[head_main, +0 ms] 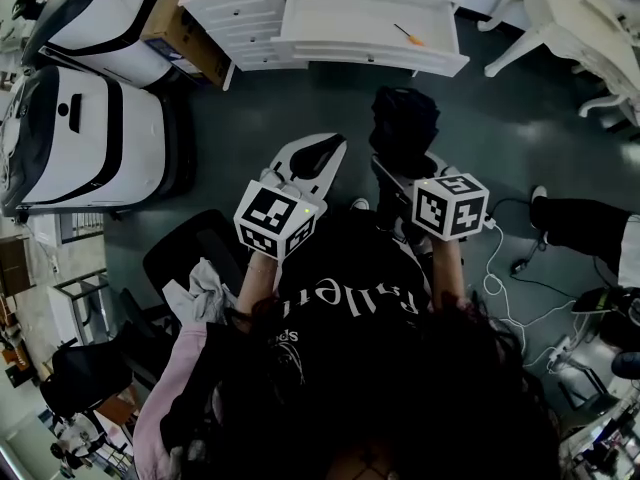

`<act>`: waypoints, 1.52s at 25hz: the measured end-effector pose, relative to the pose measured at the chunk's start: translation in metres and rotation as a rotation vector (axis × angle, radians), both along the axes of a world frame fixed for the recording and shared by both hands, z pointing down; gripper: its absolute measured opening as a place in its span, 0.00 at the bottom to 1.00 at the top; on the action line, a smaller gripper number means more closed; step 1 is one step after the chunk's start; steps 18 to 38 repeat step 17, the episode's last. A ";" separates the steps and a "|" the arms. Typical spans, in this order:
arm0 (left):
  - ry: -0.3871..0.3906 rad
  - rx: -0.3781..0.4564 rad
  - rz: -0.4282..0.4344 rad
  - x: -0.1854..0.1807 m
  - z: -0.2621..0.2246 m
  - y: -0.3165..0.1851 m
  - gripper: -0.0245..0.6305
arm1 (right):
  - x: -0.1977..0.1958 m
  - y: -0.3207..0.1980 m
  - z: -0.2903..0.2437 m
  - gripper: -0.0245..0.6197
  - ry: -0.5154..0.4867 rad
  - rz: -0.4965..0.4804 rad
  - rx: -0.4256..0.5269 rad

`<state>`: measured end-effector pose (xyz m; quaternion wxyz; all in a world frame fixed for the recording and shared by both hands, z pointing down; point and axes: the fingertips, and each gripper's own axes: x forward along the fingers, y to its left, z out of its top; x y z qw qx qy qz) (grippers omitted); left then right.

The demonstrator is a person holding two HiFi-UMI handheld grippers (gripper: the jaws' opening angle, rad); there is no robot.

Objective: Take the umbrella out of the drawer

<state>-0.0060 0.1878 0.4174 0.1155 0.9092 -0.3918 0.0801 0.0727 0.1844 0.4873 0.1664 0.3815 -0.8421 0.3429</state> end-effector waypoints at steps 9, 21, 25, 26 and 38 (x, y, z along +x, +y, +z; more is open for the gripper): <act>-0.004 -0.010 0.023 0.014 0.003 0.000 0.08 | 0.011 0.001 0.006 0.47 0.013 0.006 -0.013; -0.005 -0.009 0.024 0.019 0.004 -0.007 0.08 | 0.017 -0.005 0.009 0.47 0.017 0.006 -0.019; -0.005 -0.009 0.024 0.019 0.004 -0.007 0.08 | 0.017 -0.005 0.009 0.47 0.017 0.006 -0.019; -0.005 -0.009 0.024 0.019 0.004 -0.007 0.08 | 0.017 -0.005 0.009 0.47 0.017 0.006 -0.019; -0.005 -0.009 0.024 0.019 0.004 -0.007 0.08 | 0.017 -0.005 0.009 0.47 0.017 0.006 -0.019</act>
